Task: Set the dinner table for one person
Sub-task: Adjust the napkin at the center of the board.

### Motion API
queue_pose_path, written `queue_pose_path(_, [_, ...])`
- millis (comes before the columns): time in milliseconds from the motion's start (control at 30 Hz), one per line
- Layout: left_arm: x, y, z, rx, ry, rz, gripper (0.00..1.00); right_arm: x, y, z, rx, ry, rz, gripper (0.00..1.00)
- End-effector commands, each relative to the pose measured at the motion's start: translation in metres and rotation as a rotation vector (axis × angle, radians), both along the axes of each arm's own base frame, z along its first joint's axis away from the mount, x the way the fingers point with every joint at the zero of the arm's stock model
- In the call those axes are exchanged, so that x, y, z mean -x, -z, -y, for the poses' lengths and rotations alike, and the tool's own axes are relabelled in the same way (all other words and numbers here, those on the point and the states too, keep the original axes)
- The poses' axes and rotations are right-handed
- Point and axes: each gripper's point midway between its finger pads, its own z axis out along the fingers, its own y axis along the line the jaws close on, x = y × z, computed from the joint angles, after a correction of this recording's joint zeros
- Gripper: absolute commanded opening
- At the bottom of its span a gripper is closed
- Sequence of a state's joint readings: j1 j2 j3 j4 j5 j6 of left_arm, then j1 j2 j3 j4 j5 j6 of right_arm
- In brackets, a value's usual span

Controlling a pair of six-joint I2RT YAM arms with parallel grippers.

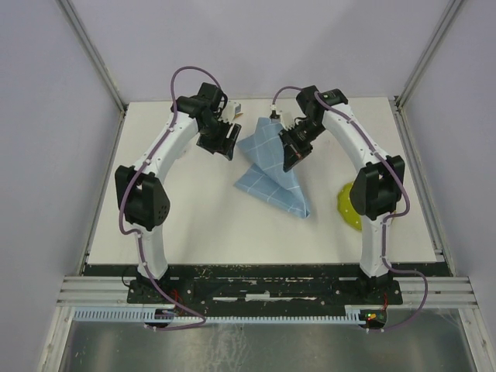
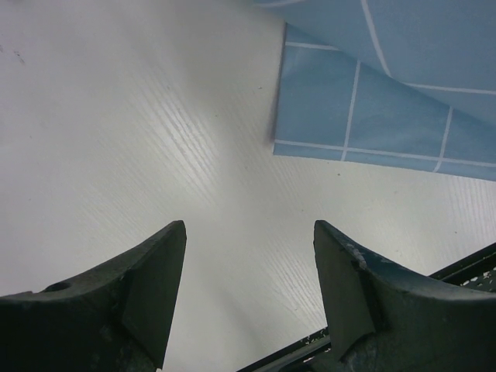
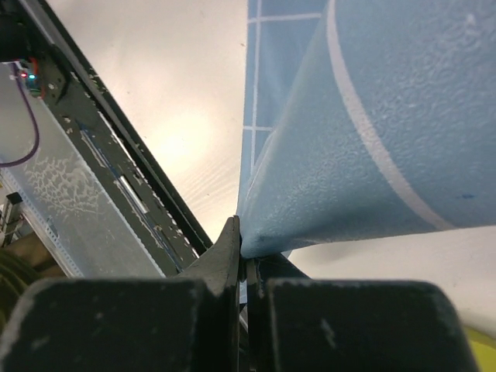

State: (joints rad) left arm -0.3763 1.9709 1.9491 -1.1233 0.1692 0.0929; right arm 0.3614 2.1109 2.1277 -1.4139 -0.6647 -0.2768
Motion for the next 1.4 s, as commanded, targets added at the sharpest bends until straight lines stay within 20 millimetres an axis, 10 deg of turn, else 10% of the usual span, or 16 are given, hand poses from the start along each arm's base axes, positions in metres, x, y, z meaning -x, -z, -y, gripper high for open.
queue_pose_path(0, [-0.007, -0.017, 0.006, 0.036, 0.034, 0.048, 0.73, -0.012, 0.011, 0.029, 0.089, 0.104, 0.044, 0.02])
queue_pose_path(400, [-0.016, -0.016, 0.017, 0.077, 0.038, 0.038, 0.73, -0.028, 0.032, 0.137, 0.251, 0.426, 0.033, 0.02])
queue_pose_path(900, [-0.014, -0.01, 0.021, 0.087, 0.054, 0.009, 0.73, -0.079, 0.097, 0.18, 0.534, 0.531, -0.001, 0.38])
queue_pose_path(1367, [-0.015, -0.005, 0.021, 0.082, 0.052, 0.0, 0.73, -0.137, 0.075, 0.213, 0.564, 0.697, 0.127, 0.37])
